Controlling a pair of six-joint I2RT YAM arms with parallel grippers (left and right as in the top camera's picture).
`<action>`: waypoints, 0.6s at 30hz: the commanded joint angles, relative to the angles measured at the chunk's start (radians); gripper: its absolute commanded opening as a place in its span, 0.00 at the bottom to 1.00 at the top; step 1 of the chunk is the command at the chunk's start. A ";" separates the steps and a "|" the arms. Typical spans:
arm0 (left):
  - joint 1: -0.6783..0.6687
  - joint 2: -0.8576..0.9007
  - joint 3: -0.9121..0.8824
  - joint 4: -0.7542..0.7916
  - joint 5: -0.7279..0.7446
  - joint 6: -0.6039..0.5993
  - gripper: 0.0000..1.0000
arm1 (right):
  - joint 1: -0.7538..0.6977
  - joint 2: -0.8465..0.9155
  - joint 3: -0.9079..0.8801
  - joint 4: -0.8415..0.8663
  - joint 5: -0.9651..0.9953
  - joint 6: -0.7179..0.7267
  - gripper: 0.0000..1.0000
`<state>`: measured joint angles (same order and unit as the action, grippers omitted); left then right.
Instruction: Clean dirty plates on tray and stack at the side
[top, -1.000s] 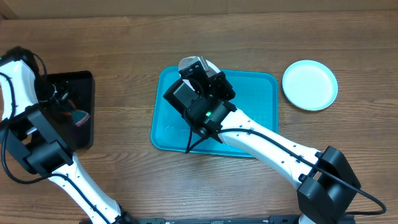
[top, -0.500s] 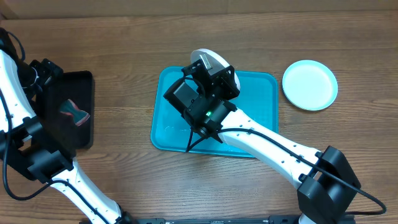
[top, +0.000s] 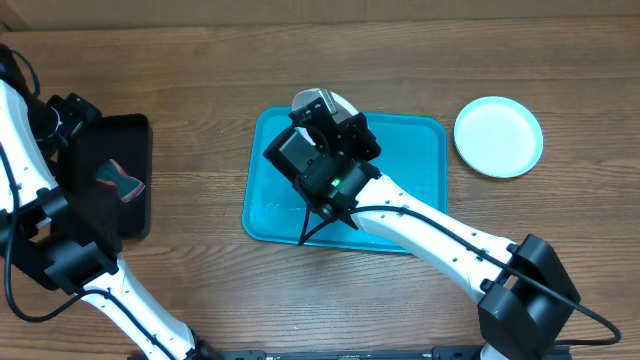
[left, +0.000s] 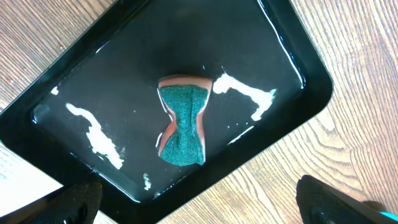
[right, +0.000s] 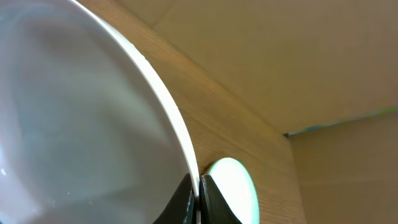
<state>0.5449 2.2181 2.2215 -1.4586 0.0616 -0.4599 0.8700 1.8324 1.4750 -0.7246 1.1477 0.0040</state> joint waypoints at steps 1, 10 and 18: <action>-0.003 -0.014 0.006 0.000 0.010 0.018 1.00 | -0.011 -0.026 0.030 0.025 0.293 0.026 0.04; -0.003 -0.014 0.006 0.000 0.010 0.018 1.00 | -0.117 -0.024 0.018 -0.025 -0.491 0.122 0.04; -0.005 -0.014 0.006 0.000 0.010 0.018 1.00 | -0.416 -0.032 0.018 -0.017 -1.047 0.315 0.04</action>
<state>0.5449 2.2181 2.2215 -1.4586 0.0647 -0.4599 0.5777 1.8320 1.4799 -0.7498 0.4603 0.2321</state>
